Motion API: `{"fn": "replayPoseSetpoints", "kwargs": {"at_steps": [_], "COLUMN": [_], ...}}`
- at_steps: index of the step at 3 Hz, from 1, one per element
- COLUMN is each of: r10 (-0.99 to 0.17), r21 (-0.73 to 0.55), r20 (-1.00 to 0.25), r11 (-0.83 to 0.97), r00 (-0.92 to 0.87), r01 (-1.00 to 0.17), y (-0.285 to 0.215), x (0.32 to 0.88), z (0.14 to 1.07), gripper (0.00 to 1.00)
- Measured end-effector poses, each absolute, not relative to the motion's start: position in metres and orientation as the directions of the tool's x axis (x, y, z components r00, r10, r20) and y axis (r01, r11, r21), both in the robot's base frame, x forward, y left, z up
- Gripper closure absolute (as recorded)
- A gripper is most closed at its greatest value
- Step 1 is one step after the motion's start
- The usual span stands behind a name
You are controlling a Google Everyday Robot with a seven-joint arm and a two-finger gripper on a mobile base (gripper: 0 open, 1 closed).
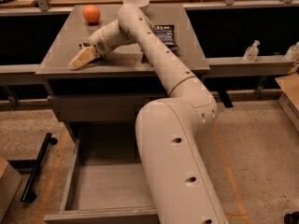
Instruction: Place rxbar chocolate into middle drawer
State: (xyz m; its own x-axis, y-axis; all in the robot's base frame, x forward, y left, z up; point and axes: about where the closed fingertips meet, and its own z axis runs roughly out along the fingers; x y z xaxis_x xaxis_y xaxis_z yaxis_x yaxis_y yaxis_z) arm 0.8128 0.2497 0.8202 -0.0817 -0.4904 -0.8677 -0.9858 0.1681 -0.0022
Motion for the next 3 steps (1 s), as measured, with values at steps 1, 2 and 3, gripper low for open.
{"fn": "replayPoseSetpoints", "kwargs": {"at_steps": [1,2,3], "r10": [-0.491,-0.491,-0.491], "r21": [-0.002,-0.002,-0.002], "r20": [-0.867,-0.867,-0.867], "r11": [0.172,0.172,0.172], "r00": [-0.084,-0.084,-0.084], "r01": [-0.985,-0.985,-0.985], "y": [0.249,0.249,0.249], "x": [0.814,0.814,0.814], "z": [0.82,0.826,0.831], "gripper": [0.41,0.65,0.88]}}
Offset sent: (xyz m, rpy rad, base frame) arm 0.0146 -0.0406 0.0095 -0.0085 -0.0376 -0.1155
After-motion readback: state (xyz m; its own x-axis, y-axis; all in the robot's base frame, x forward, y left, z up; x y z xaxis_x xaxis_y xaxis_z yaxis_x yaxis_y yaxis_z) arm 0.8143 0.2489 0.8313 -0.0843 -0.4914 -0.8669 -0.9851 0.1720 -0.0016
